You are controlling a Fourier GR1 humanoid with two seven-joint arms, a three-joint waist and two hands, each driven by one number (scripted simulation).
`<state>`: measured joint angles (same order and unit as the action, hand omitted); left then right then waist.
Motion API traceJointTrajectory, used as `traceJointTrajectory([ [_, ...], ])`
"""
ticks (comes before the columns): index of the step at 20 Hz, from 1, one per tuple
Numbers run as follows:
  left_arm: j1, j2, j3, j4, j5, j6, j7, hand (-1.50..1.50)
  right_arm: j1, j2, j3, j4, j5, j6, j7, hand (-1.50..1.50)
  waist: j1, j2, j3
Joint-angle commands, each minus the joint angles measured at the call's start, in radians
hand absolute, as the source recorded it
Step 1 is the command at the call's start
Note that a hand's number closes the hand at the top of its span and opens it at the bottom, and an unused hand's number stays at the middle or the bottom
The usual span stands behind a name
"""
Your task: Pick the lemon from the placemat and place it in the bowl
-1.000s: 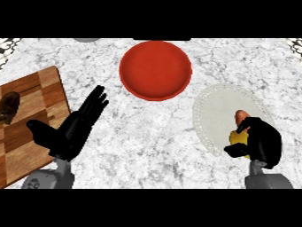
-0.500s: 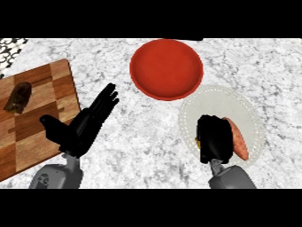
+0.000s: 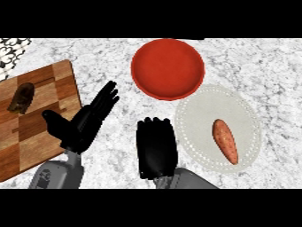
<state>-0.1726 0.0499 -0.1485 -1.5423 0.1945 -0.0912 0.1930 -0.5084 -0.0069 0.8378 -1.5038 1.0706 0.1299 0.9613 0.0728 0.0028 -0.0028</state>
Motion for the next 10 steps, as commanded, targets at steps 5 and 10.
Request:
traceJointTrajectory([
  [5, 0.050, 0.008, 0.005, -0.016, -0.008, 0.003, -0.012, 0.00, -0.358, 0.006, 0.051, -0.168, -0.138, 0.071, 0.344, 1.50, -0.028, -0.011, 0.001],
  [10, 0.015, 0.020, 0.036, 0.031, -0.001, -0.011, -0.029, 0.00, -0.509, 0.006, 0.010, -0.121, -0.203, 0.044, 0.406, 1.50, -0.041, -0.008, 0.001],
])
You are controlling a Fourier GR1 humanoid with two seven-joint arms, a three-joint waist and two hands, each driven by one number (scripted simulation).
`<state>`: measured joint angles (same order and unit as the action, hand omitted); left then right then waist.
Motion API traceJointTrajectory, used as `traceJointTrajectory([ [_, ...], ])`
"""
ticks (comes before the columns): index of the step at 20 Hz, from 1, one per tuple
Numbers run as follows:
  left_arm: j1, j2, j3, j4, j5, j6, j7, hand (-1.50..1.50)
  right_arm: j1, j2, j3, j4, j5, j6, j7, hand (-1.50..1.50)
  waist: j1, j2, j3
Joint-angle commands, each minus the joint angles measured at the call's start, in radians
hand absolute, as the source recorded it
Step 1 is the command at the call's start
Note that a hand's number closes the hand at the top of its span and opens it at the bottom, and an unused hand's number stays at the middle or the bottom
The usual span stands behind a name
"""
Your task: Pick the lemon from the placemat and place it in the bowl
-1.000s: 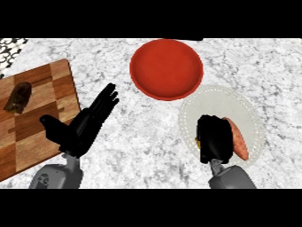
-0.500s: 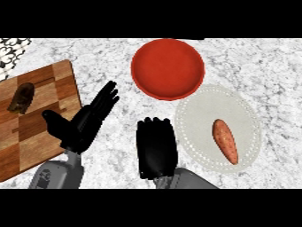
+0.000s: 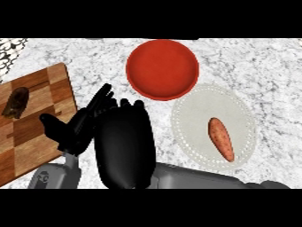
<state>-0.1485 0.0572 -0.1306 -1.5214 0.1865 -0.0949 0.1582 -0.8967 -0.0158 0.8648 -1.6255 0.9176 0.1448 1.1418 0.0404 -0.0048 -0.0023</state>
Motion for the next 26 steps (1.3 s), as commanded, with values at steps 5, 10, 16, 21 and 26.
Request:
traceJointTrajectory([
  [5, 0.014, 0.016, 0.021, -0.013, 0.015, -0.017, 0.001, 0.00, -0.221, 0.015, -0.113, 0.142, -0.062, -0.056, 0.137, 1.50, -0.013, 0.004, 0.001],
  [10, 0.017, -0.013, 0.004, -0.023, -0.018, 0.022, -0.005, 0.00, -0.263, 0.015, -0.226, 0.301, -0.066, -0.092, 0.029, 1.50, -0.019, 0.006, 0.001],
  [16, 0.025, -0.003, -0.003, -0.030, -0.017, -0.006, -0.009, 0.00, -0.272, 0.015, -0.357, 0.551, -0.039, -0.261, -0.199, 1.50, -0.015, 0.011, 0.002],
  [21, 0.019, -0.012, 0.000, -0.047, -0.012, 0.003, 0.015, 0.00, -0.333, -0.006, -0.447, 0.783, -0.039, -0.343, -0.369, 1.50, -0.010, 0.014, 0.002],
  [26, 0.042, 0.004, -0.005, -0.065, -0.012, -0.018, 0.016, 0.00, -0.391, 0.002, -0.469, 1.040, 0.011, -0.444, -0.457, 1.50, 0.007, 0.018, 0.001],
])
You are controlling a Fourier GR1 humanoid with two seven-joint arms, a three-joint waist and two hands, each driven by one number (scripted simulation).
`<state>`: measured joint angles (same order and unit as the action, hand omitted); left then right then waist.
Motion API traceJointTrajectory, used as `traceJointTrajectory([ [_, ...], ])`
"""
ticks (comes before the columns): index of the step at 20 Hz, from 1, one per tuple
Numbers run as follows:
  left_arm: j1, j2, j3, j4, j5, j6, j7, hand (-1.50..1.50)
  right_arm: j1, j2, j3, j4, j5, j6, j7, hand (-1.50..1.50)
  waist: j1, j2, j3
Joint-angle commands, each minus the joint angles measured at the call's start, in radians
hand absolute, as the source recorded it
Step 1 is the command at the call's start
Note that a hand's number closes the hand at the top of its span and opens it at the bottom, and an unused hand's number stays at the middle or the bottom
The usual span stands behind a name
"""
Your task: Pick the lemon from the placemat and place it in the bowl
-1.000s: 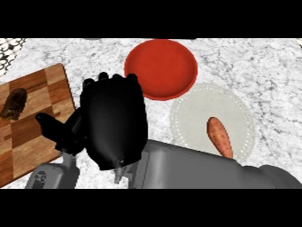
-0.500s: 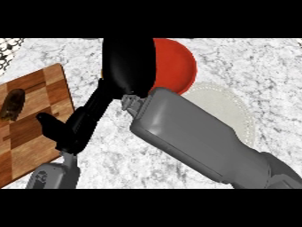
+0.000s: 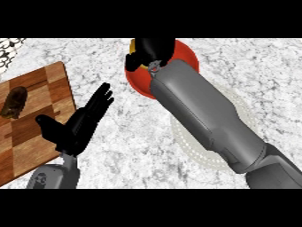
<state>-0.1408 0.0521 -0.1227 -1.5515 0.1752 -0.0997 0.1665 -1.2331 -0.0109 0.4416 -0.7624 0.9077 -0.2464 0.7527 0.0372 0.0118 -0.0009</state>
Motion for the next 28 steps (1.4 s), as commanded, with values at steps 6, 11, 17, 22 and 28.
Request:
traceJointTrajectory([
  [6, -0.052, -0.015, -0.006, 0.015, -0.015, 0.010, 0.013, 0.00, -0.092, -0.022, -0.108, 0.404, -0.017, 0.006, -0.123, 1.50, 0.027, 0.015, 0.000],
  [11, 0.002, -0.023, -0.046, -0.031, -0.018, -0.013, -0.005, 0.00, -0.052, -0.052, -0.215, 0.493, -0.088, -0.113, -0.194, -1.50, 0.058, 0.026, 0.001],
  [17, -0.020, -0.035, -0.042, -0.001, -0.032, 0.012, 0.014, 0.00, -0.012, -0.020, -0.330, 0.467, -0.193, -0.264, -0.375, -1.50, 0.042, 0.021, 0.003],
  [22, 0.008, -0.004, -0.007, 0.026, -0.023, -0.010, -0.034, 0.00, 0.055, 0.008, -0.476, 0.252, -0.357, -0.475, -0.599, -1.50, 0.008, 0.009, 0.006],
  [28, 0.001, -0.030, -0.025, 0.028, -0.034, 0.003, -0.032, 0.00, 0.201, 0.011, -0.438, 0.044, -0.624, -0.468, -0.872, -1.50, 0.004, -0.007, 0.003],
])
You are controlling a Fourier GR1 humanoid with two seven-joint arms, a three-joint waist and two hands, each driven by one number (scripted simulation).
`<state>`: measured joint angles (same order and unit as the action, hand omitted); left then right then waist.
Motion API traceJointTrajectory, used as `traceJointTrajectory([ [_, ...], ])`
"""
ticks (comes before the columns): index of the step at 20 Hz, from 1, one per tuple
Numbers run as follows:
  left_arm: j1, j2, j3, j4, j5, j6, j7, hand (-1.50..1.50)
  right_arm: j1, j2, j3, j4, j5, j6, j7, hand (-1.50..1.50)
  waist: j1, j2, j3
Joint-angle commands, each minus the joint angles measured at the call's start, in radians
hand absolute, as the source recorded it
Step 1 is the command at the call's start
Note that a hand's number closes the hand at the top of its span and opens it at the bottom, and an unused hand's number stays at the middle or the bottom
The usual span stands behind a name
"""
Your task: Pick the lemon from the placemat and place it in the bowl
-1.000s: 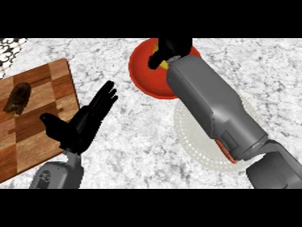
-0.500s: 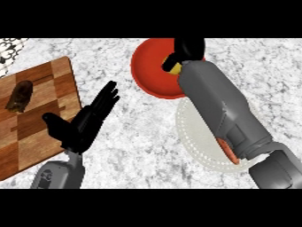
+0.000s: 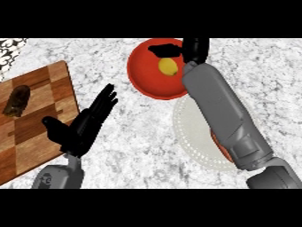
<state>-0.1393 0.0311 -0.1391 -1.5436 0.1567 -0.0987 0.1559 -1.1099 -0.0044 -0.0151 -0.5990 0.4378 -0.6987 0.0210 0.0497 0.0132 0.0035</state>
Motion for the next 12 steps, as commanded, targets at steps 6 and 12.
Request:
traceJointTrajectory([
  [6, 0.043, 0.038, 0.057, -0.032, 0.025, 0.004, 0.023, 0.00, 0.362, 0.004, 0.210, -0.510, -0.288, 0.020, -0.183, -1.50, -0.068, -0.032, -0.002],
  [12, 0.027, 0.034, 0.083, 0.015, 0.029, 0.011, -0.004, 0.00, 0.708, 0.004, 0.479, -0.890, -0.242, -0.052, -0.188, -1.50, -0.108, -0.035, -0.004],
])
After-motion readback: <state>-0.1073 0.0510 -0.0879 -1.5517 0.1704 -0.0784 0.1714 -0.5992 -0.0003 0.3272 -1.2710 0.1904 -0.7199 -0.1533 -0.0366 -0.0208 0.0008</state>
